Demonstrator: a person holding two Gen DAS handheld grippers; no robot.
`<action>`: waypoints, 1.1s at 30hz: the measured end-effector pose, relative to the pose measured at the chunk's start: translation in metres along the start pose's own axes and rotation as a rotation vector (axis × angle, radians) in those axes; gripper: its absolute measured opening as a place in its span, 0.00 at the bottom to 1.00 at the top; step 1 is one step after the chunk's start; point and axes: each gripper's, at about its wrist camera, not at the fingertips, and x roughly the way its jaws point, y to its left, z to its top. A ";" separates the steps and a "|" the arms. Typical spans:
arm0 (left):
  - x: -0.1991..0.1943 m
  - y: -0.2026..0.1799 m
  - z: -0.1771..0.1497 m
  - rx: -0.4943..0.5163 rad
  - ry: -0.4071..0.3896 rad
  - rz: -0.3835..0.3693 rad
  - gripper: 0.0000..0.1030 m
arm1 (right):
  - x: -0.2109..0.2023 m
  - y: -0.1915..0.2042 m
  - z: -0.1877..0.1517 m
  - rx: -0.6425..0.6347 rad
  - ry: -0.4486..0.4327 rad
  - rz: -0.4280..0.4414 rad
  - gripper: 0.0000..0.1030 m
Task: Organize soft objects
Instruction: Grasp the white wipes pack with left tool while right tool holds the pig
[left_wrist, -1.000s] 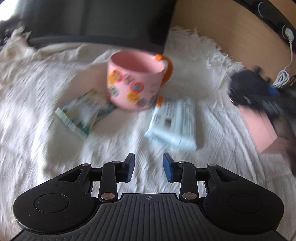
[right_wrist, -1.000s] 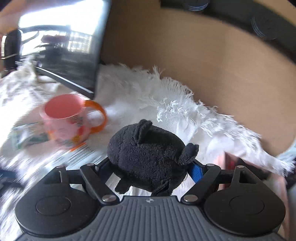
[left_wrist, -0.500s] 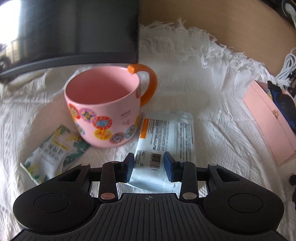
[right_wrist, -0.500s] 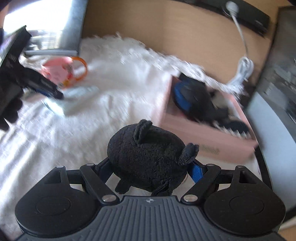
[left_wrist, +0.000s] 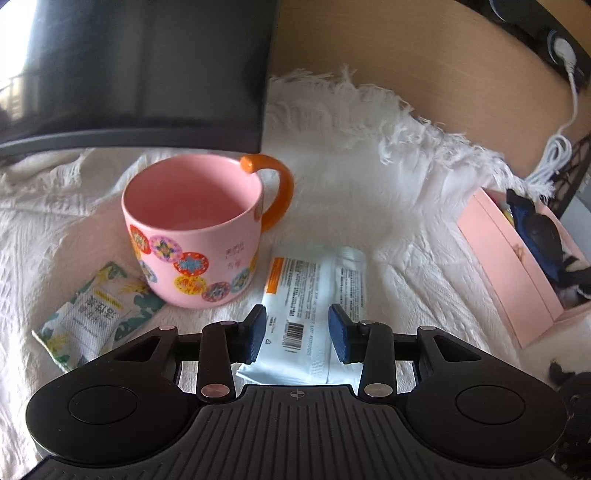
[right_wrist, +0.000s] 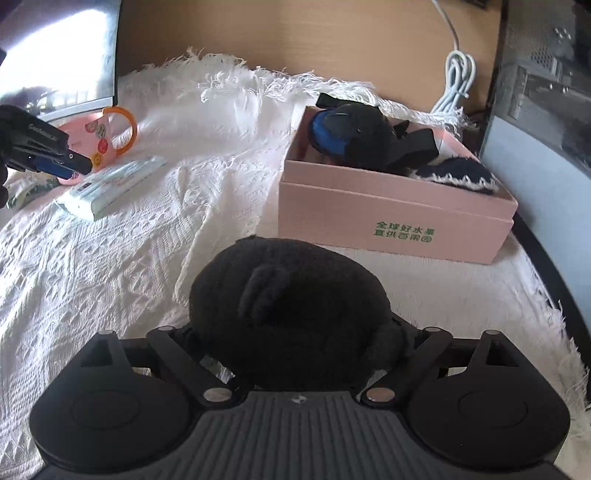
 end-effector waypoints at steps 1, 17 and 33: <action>0.004 -0.002 0.000 0.017 0.018 0.007 0.40 | 0.001 -0.002 0.000 0.013 0.004 0.004 0.92; 0.024 -0.035 -0.007 0.113 0.058 0.027 0.75 | 0.008 -0.005 0.001 0.062 0.023 0.017 0.98; 0.035 -0.033 0.000 0.143 0.071 0.062 0.78 | 0.009 -0.004 0.000 0.062 0.027 0.021 1.00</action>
